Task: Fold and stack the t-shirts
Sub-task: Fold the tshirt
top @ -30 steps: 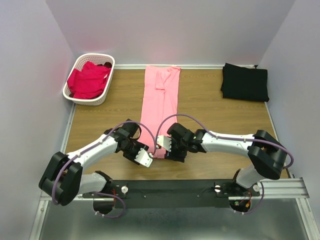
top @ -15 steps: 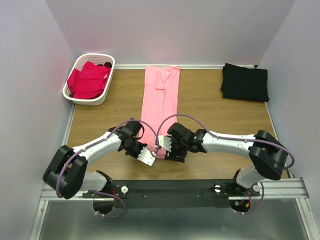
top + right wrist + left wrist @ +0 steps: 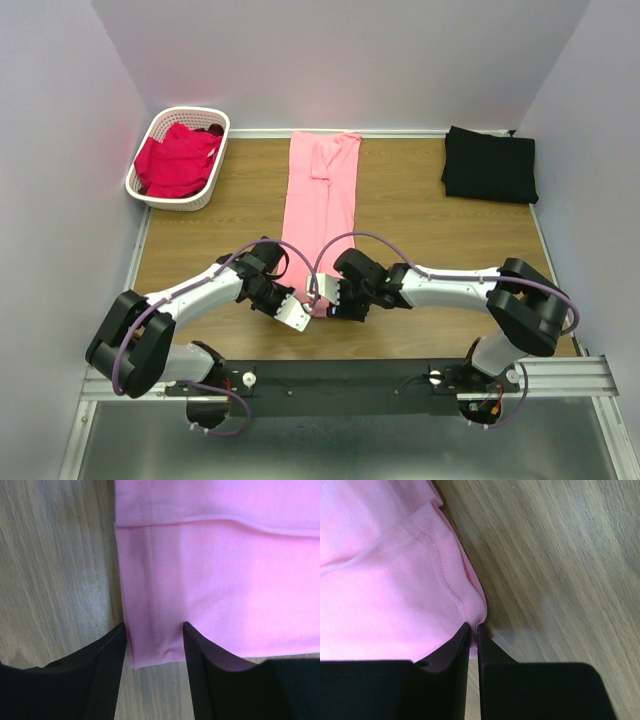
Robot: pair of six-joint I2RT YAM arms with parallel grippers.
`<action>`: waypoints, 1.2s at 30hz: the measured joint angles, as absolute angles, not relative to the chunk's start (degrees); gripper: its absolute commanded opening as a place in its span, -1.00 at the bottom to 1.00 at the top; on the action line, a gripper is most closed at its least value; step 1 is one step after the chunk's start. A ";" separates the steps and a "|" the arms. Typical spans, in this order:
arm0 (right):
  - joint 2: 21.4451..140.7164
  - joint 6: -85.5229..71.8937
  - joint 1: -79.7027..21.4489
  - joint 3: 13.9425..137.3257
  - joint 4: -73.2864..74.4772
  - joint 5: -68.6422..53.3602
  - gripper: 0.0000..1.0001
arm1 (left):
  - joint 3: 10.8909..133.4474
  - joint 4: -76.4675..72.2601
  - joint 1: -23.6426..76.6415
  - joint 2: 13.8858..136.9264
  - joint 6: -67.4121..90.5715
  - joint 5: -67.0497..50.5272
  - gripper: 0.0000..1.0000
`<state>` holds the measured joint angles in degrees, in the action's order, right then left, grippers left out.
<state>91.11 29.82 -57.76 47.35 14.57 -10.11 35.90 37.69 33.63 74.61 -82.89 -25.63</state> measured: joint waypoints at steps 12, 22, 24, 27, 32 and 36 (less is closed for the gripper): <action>89.65 29.19 -58.02 44.91 11.79 -9.30 -0.99 | 36.05 37.47 33.65 74.02 -79.75 -25.98 -1.00; 83.42 25.63 -58.02 48.73 21.54 -8.73 -0.99 | 39.55 41.87 33.78 68.45 -77.41 -29.04 -1.00; 82.21 25.04 -58.02 50.11 22.83 -8.71 -0.99 | 40.62 43.16 33.76 66.78 -76.23 -29.43 -1.00; 81.95 25.17 -57.87 51.90 23.90 -8.62 -0.99 | 42.96 44.03 32.95 66.06 -74.94 -29.67 -1.00; 83.20 26.85 -53.25 56.90 25.61 -8.99 -0.99 | 51.57 45.82 27.86 71.37 -74.32 -31.57 -1.00; 85.62 30.46 -47.51 60.97 25.82 -9.61 -0.99 | 59.24 44.10 23.38 78.65 -74.30 -32.49 -1.00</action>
<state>85.62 30.46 -47.51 60.97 25.82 -9.61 59.24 44.10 23.38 78.65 -74.30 -32.49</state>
